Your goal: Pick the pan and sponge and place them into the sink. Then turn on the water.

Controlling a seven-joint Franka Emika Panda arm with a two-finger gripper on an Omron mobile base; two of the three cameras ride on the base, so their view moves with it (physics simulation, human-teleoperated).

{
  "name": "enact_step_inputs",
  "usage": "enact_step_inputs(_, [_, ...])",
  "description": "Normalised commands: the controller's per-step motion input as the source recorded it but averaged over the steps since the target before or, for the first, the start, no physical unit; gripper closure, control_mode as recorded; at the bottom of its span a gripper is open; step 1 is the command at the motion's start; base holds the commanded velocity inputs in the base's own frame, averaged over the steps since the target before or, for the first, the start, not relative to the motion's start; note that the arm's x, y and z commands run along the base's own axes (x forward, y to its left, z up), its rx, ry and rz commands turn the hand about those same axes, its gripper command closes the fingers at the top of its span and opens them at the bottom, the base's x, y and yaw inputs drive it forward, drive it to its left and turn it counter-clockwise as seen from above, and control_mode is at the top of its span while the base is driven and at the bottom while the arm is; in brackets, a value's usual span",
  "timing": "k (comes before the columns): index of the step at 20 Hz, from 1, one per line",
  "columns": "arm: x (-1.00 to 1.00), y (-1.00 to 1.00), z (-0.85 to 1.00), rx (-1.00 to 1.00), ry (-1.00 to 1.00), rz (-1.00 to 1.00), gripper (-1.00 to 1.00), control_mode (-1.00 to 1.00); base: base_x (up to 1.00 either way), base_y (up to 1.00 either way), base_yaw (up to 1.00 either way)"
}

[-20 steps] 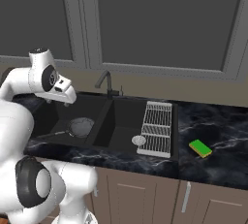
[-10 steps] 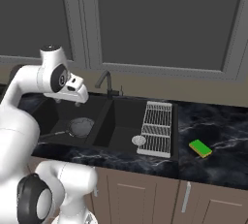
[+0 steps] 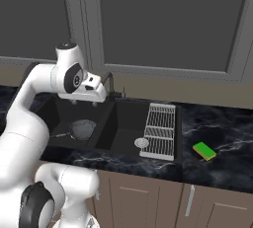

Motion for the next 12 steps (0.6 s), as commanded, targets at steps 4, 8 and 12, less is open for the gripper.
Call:
enact_step_inputs(4, [0.0, -0.55, 0.14, -0.04, 0.0, 0.04, -1.0, -1.0, 0.0, 0.0, 0.0])
enact_step_inputs(8, [0.0, -0.54, 0.13, -0.04, 0.0, 0.04, -1.0, -1.0, 0.0, 0.0, 0.0])
enact_step_inputs(12, [0.0, -0.48, 0.09, -0.04, 0.0, 0.06, -1.0, -1.0, 0.0, 0.0, 0.0])
